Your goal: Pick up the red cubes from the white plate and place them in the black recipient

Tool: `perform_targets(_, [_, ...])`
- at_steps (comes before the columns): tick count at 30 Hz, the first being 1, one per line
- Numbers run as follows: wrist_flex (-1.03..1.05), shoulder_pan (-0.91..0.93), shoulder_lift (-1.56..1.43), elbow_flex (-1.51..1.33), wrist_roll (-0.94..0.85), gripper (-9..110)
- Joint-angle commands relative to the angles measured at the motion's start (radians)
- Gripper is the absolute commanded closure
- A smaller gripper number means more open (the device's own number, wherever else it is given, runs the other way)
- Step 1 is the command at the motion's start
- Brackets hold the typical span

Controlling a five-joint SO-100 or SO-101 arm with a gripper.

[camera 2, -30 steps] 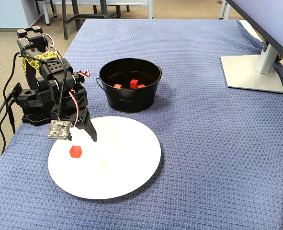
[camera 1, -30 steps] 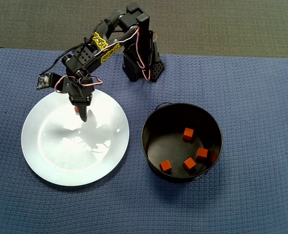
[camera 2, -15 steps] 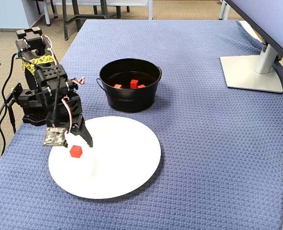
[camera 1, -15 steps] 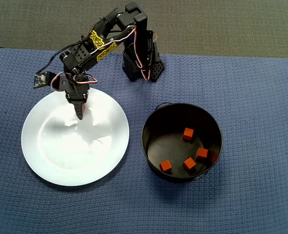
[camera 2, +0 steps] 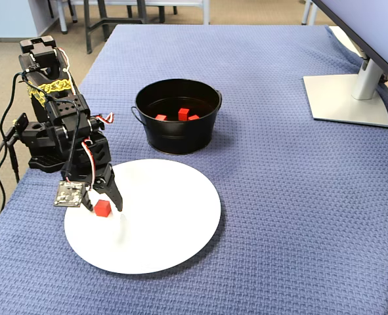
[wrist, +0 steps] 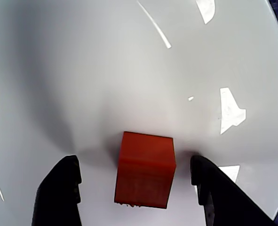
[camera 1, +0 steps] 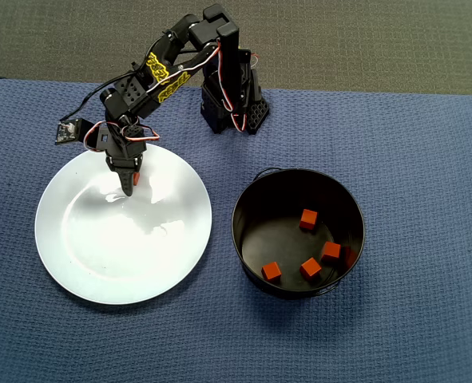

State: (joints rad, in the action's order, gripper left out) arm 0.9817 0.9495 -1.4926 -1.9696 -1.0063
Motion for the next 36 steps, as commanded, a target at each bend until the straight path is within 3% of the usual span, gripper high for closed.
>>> perform_targets(1, [-0.020,0.008,-0.017,-0.003,0.002,81])
perform_targets(3, [-0.020,0.008,-0.017,-0.002,0.003,82])
perform_targets(5, [-0.032,0.009,-0.017,0.000,0.018,99])
perform_targets(6, [-0.035,0.011,-0.018,0.002,0.018,102])
perform_targets(15, [-0.026,-0.043,-0.084,0.054,0.121,102])
perform_targets(21, [0.149,-0.178,-0.236,0.198,0.321,102])
perform_targets(29, [0.379,-0.443,-0.365,0.460,0.555,102])
perform_targets(36, [0.348,-0.778,-0.453,0.403,0.693,102])
